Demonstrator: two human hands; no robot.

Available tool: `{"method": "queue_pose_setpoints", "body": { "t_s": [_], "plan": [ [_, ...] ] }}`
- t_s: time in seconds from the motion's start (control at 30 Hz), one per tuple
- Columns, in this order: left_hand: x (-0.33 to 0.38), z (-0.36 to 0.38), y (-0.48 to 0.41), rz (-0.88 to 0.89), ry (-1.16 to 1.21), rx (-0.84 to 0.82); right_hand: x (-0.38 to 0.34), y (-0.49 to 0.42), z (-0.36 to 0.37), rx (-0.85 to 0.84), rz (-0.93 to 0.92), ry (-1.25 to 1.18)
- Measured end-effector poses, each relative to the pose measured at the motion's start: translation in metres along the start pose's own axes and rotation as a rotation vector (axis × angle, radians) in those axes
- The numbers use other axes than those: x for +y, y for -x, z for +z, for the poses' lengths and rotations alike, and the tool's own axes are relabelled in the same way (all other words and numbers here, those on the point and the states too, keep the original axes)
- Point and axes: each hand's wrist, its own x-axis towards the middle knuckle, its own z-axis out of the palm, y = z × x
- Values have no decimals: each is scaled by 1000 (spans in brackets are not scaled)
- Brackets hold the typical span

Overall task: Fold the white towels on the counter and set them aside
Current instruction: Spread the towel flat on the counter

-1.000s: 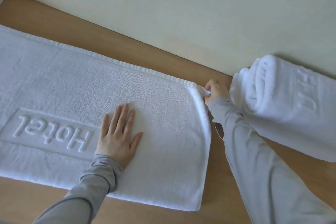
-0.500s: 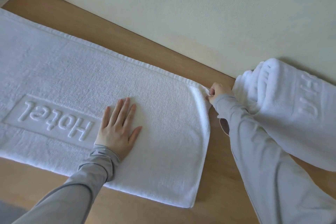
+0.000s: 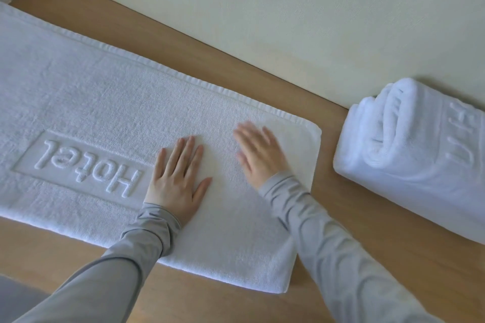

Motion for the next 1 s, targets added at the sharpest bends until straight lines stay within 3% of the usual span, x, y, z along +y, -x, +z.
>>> {"method": "queue_pose_setpoints", "body": {
  "t_s": [0.07, 0.23, 0.3, 0.37, 0.47, 0.53, 0.7, 0.87, 1.0],
  "plan": [
    [0, 0, 0, 0, 7, 0, 7, 6, 12, -106, 24, 25],
    [1, -1, 0, -19, 19, -17, 85, 17, 3, -81, 599, 80],
    [1, -2, 0, -24, 26, -23, 66, 23, 0, 10, 573, 97],
    [1, -4, 0, -32, 34, -34, 16, 35, 5, 70, 432, 37],
    [2, -5, 0, -32, 38, -54, -63, 78, 30, 21, 235, -10],
    [1, -5, 0, -31, 37, -65, -81, 114, 39, -19, 270, 18],
    [0, -6, 0, -29, 36, -110, -62, 170, 33, -31, 602, -66],
    [4, -15, 6, -100, 223, -80, -29, 147, 3, 51, 523, -207],
    [31, -28, 31, -487, 482, 93, 19, 71, -30, 28, 430, -255]
  ]
}}
